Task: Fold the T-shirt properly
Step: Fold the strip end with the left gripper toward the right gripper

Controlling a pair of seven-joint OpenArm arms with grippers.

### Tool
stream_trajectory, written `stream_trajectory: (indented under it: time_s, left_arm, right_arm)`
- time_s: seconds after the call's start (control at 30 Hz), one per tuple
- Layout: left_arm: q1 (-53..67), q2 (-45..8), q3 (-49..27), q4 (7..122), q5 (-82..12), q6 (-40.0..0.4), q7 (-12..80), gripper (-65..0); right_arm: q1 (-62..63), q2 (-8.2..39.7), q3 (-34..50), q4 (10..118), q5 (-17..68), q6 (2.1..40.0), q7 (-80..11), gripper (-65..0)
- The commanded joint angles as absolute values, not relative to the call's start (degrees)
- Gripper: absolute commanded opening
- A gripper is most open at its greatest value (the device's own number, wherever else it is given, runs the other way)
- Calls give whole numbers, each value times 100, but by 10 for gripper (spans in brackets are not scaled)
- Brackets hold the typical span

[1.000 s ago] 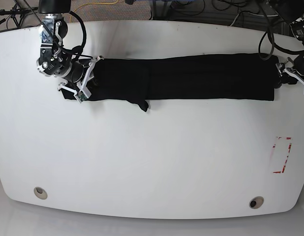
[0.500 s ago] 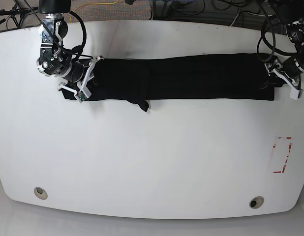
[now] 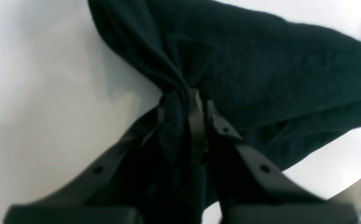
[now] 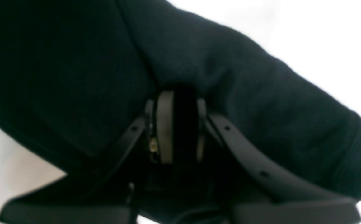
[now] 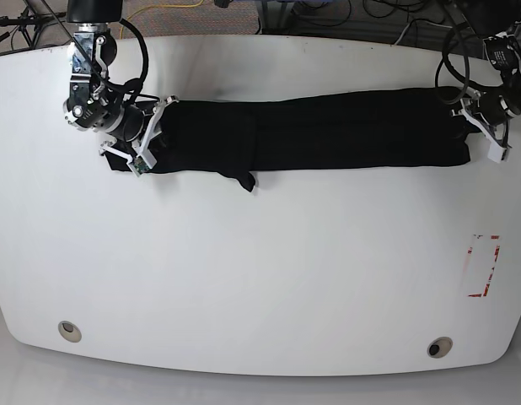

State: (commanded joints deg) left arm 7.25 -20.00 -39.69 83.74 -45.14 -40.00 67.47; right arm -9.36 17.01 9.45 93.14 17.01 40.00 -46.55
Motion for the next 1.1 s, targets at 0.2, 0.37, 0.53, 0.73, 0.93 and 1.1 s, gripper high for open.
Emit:
stream_trajectory:
  time_s: [0.2,0.37,0.53,0.73,0.93,1.1]
  left_arm:
    - [725,-1569,-3952,9868,-4505,-4000,7407,-631]
    - [505,-1165,-3565,10703,-4505,-4000,8000,-629]
    - [303,-822,-2844,10774,-4488,-4000,8000,-629]
    - [31,-497,-2246,10774,-4523,-3767,8000,-628]
    - [40,-4,-1596,10765,-4514,-3547,8000,-628]
    - [110,171,-1244,10765,-4505,-3451,8000,-628]
  right_arm:
    - [-945,1666,945,9314,1701,4000,-4655,-561]
    - [-927,1666,945,9314,1701,4000,-4655,-561]
    - [-919,1657,945,9314,1701,4000,-4655,-561]
    - [-901,1657,936,9305,1701,4000,-4655,-561]
    - [-901,1657,936,9305,1701,4000,-4646,-561]
    - [-892,1657,936,9305,1701,4000,-4646,-561]
